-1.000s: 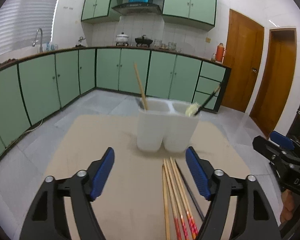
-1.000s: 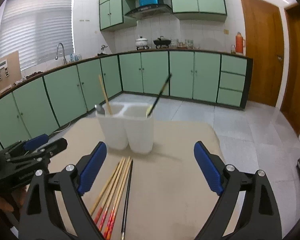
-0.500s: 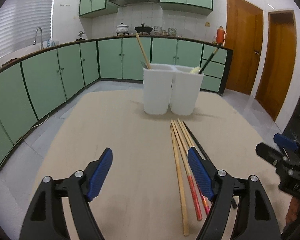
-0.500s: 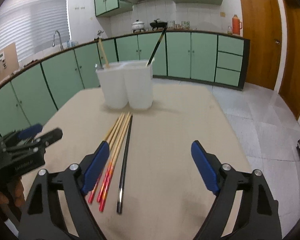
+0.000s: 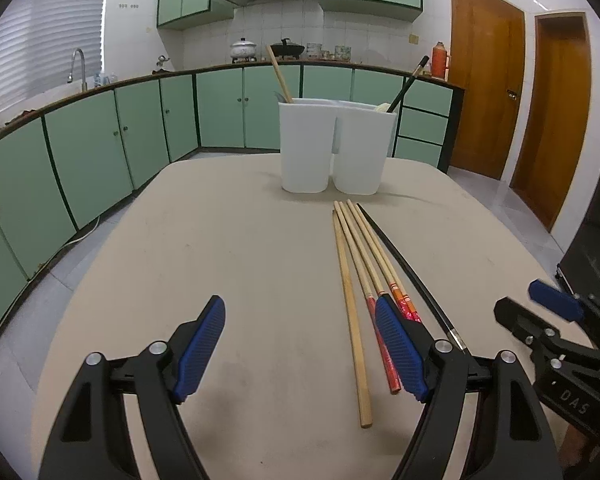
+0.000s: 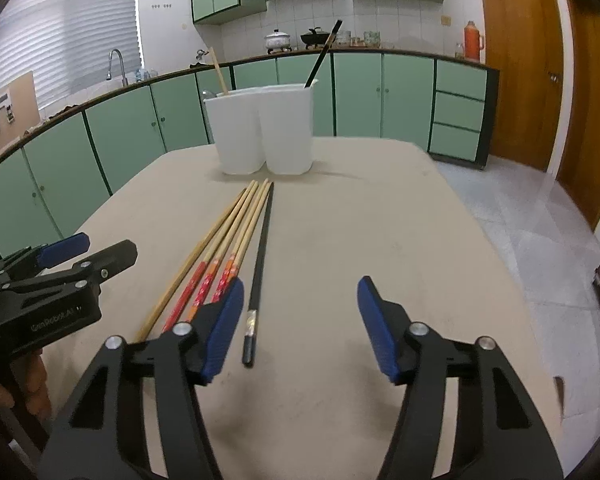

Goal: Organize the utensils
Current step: 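Return both tools to the remaining chopsticks and grasp another black chopstick with the right tool, then lift the black chopstick with the right tool while the left tool grasps a red-patterned chopstick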

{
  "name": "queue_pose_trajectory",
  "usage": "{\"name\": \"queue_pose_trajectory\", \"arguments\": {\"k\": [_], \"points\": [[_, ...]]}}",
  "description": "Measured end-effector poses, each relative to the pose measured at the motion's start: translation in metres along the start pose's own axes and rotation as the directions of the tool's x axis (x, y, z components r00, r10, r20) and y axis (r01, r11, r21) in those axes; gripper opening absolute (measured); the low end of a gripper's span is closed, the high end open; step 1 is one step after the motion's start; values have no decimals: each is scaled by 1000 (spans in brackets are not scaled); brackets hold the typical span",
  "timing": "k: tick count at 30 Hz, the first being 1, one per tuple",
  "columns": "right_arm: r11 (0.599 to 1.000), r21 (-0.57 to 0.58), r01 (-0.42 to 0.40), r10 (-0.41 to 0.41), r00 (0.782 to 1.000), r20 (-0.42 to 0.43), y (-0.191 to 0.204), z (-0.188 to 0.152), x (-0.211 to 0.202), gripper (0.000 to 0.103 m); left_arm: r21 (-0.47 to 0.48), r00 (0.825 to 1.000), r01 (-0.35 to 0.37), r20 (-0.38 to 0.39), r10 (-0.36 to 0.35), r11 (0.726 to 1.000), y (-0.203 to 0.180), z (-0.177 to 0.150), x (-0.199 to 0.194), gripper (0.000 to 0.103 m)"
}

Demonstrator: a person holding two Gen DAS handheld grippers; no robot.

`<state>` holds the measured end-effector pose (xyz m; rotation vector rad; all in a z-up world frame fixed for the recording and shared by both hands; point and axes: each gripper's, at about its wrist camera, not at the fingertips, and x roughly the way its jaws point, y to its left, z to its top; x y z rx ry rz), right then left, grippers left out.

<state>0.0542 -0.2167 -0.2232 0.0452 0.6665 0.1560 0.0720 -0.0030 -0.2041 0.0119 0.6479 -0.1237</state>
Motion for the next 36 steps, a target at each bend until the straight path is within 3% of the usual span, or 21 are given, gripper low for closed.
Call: {"name": "queue_pose_trajectory", "arguments": {"k": [12, 16, 23, 33, 36], "points": [[998, -52, -29, 26, 997, -69, 26, -20, 6, 36, -33, 1000, -15, 10, 16, 999, 4, -9, -8, 76], [998, -58, -38, 32, 994, -100, 29, -24, 11, 22, -32, 1000, -14, 4, 15, 999, 3, -13, -10, 76], [997, -72, -40, 31, 992, -125, 28, -28, 16, 7, -30, 1000, -15, 0, 15, 999, 2, -16, -11, 76], [999, -27, -29, 27, 995, -95, 12, -21, 9, 6, -12, 999, 19, -48, -19, 1000, -13, -24, -3, 76], [1000, -15, -19, 17, 997, -80, 7, -18, 5, 6, 0, 997, 16, -71, -16, 1000, -19, -27, 3, 71]]}}
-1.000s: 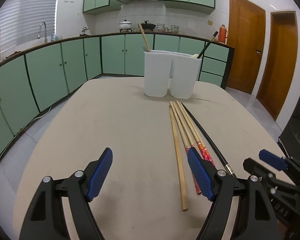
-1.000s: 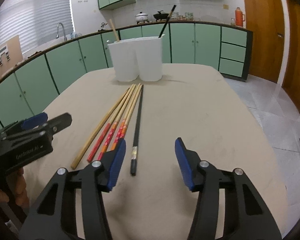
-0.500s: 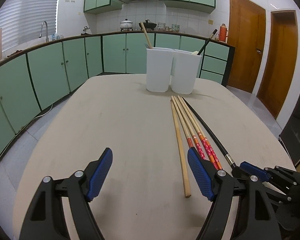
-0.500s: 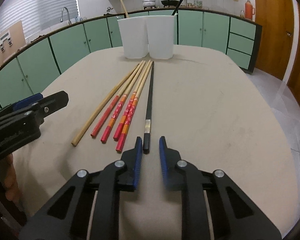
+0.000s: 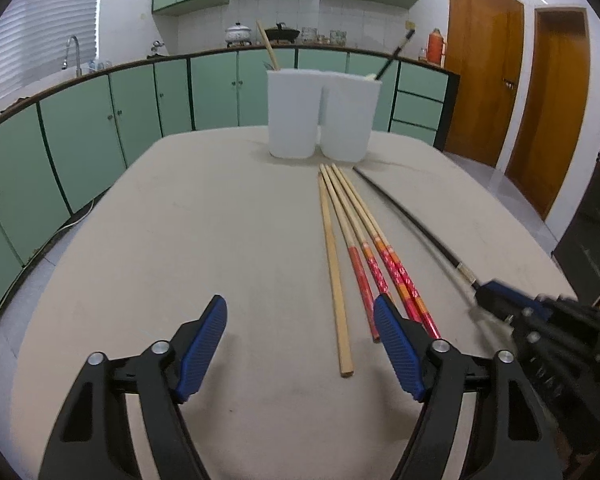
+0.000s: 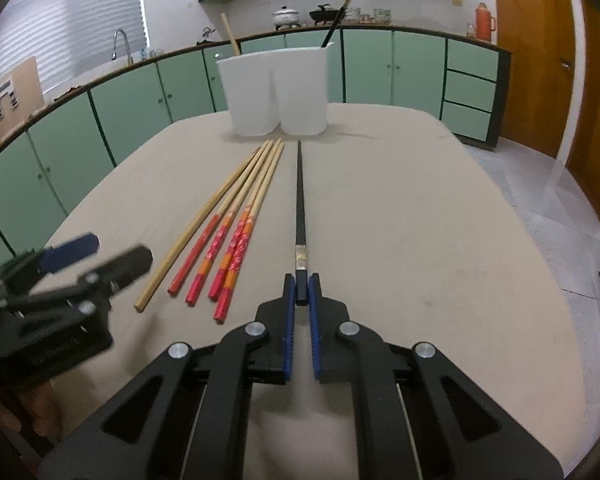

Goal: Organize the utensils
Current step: 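Lift the black chopstick with the right tool while the left tool grasps a red-patterned chopstick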

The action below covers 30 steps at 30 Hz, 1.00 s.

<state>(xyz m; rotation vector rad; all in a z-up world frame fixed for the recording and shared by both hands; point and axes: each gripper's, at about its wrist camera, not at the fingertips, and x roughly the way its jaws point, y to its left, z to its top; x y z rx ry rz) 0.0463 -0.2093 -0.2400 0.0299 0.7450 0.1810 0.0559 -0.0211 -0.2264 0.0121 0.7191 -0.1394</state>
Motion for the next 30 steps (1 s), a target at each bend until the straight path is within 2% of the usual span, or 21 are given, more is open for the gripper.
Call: {"name": "queue_pose_trajectory", "arguments": {"k": [4, 8, 13, 15, 17, 18, 21, 30], "points": [[1000, 13, -2, 2, 1000, 4, -4, 0, -2, 6, -6, 999, 9, -42, -9, 1000, -1, -3, 8, 61], [1000, 19, -5, 5, 1000, 11, -6, 0, -4, 6, -16, 998, 11, -67, -12, 1000, -1, -5, 13, 55], [1000, 21, -5, 5, 1000, 19, -6, 0, -7, 6, -5, 997, 4, -72, -4, 1000, -3, -6, 13, 53], [1000, 22, -4, 4, 1000, 20, -6, 0, -8, 6, 8, 997, -9, -77, 9, 1000, -5, -7, 14, 49], [1000, 22, -4, 4, 1000, 21, -6, 0, -8, 6, 16, 997, -20, -77, 21, 1000, -6, -7, 15, 34], [1000, 22, -3, 3, 1000, 22, -6, 0, -9, 6, 15, 997, -20, -76, 21, 1000, -6, -7, 15, 31], [1000, 22, -1, 0, 1000, 22, -6, 1, -9, 6, 12, 997, -10, -76, 11, 1000, -4, -7, 14, 8], [1000, 4, 4, -4, 999, 37, -6, 5, -15, 6, 33, 999, 14, -43, -12, 999, -6, 3, 4, 6]]}}
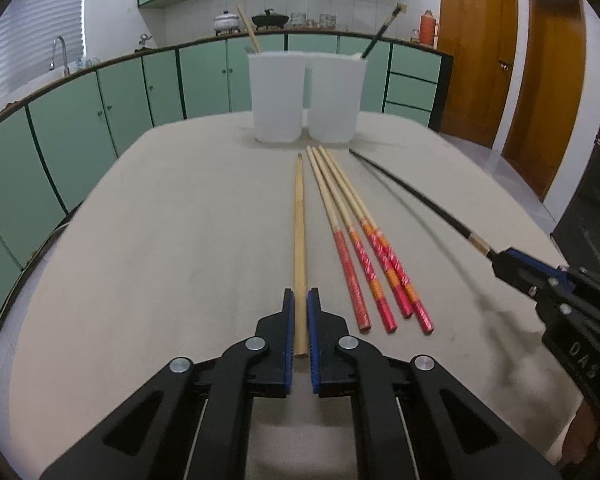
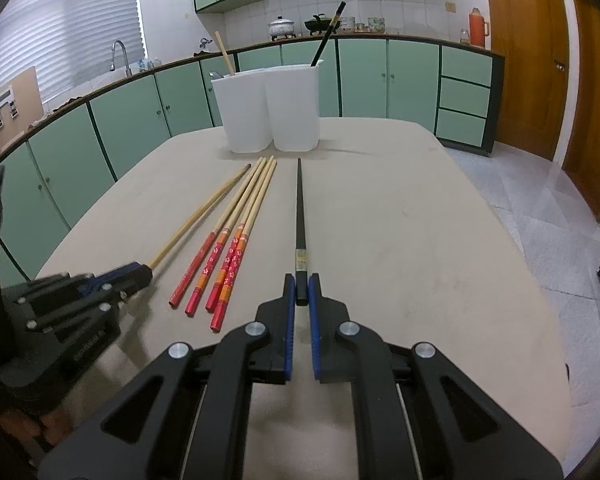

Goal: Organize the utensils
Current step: 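Lift the black chopstick with the right tool while the left tool grasps a red-patterned chopstick, then carry both chopsticks over the white holder and drop them in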

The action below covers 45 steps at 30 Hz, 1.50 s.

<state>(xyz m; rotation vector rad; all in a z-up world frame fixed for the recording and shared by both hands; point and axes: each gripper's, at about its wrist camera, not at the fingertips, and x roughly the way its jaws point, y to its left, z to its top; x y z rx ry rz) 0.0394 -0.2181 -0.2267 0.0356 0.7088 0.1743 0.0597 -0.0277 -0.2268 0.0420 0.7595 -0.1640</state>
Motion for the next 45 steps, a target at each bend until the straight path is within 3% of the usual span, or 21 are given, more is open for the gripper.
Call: {"name": "queue_pose_trajectory", "arguments": {"k": [9, 18, 31, 40, 45], "points": [[1000, -25, 6, -4, 998, 64, -3, 23, -20, 6, -20, 994, 10, 106, -8, 1000, 10, 32, -39, 6], [999, -39, -16, 22, 989, 143, -10, 80, -44, 6, -15, 967, 42, 251, -37, 999, 17, 94, -77, 6], [996, -34, -87, 92, 983, 158, -15, 181, -50, 6, -13, 941, 81, 331, -72, 997, 24, 164, -83, 6], [987, -92, -133, 147, 975, 168, -1, 227, -51, 6, -9, 928, 91, 364, -81, 996, 31, 195, -99, 6], [981, -106, -161, 180, 962, 207, -1, 258, -62, 6, -9, 906, 101, 414, -88, 995, 38, 212, -117, 6]]}}
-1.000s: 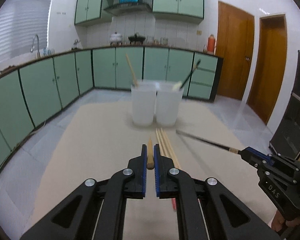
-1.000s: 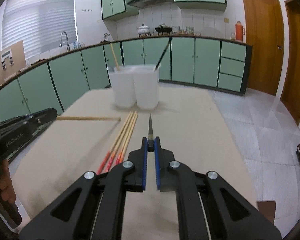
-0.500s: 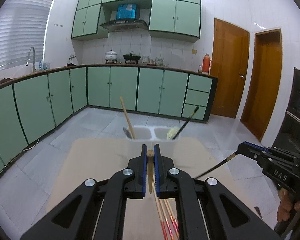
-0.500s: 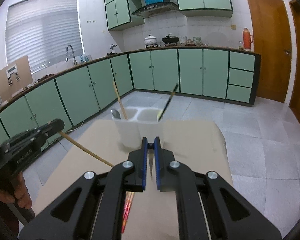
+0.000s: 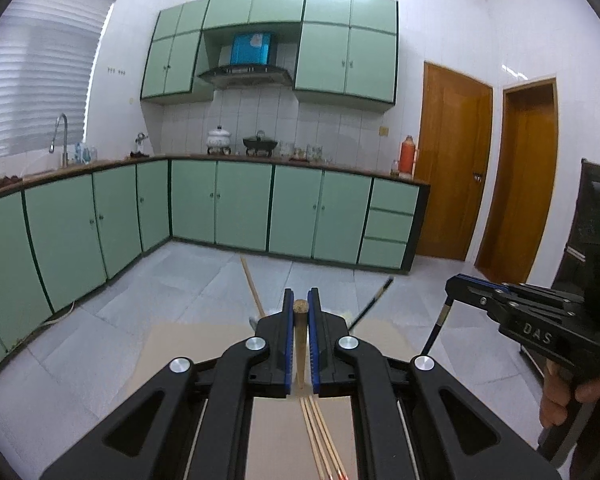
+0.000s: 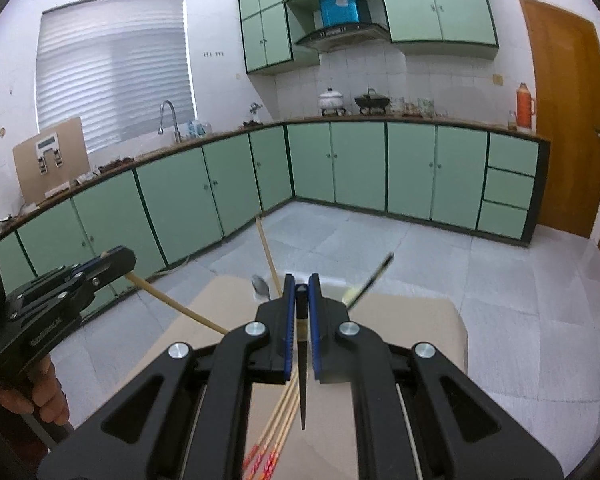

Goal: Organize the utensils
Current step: 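Carry both chopsticks over the white holder and drop them in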

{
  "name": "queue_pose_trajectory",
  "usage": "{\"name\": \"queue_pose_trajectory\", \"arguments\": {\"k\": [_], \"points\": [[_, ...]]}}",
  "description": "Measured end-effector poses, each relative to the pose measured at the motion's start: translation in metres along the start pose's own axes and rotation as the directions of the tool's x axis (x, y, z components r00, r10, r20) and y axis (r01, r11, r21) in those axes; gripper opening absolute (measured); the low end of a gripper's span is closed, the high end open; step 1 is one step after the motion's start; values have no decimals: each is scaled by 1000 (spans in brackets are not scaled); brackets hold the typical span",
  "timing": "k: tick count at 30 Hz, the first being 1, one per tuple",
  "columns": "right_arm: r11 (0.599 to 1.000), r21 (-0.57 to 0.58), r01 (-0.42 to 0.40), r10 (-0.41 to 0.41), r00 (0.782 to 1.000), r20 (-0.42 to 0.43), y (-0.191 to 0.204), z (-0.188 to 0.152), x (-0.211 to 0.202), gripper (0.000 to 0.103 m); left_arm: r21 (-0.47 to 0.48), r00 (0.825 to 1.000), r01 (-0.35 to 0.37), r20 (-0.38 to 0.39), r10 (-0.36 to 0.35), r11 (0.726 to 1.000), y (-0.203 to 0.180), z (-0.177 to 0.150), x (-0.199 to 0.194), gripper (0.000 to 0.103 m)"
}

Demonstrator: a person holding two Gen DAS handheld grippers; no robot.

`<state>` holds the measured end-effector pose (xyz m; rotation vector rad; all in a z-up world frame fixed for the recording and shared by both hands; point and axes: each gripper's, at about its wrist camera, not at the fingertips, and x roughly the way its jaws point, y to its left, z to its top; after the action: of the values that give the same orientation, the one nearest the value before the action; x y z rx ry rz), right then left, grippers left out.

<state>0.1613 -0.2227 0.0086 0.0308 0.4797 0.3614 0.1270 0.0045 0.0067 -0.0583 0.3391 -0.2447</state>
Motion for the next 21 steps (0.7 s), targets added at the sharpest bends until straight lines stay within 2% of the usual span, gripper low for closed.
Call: {"name": "queue_pose_trajectory", "arguments": {"k": [4, 9, 15, 21], "points": [[1000, -11, -10, 10, 999, 49, -2, 31, -1, 6, 15, 998, 1, 59, -2, 1000, 0, 26, -3, 6], [1000, -27, -1, 3, 994, 105, -5, 66, 8, 6, 46, 996, -6, 91, 2, 999, -2, 48, 8, 6], [998, -44, 47, -39, 986, 165, -12, 99, 35, 6, 45, 999, 3, 44, -4, 999, 5, 66, 47, 6], [997, -24, 71, -67, 989, 133, -28, 104, 79, 6, 39, 999, 17, -36, -16, 999, 13, 70, 89, 6]]}}
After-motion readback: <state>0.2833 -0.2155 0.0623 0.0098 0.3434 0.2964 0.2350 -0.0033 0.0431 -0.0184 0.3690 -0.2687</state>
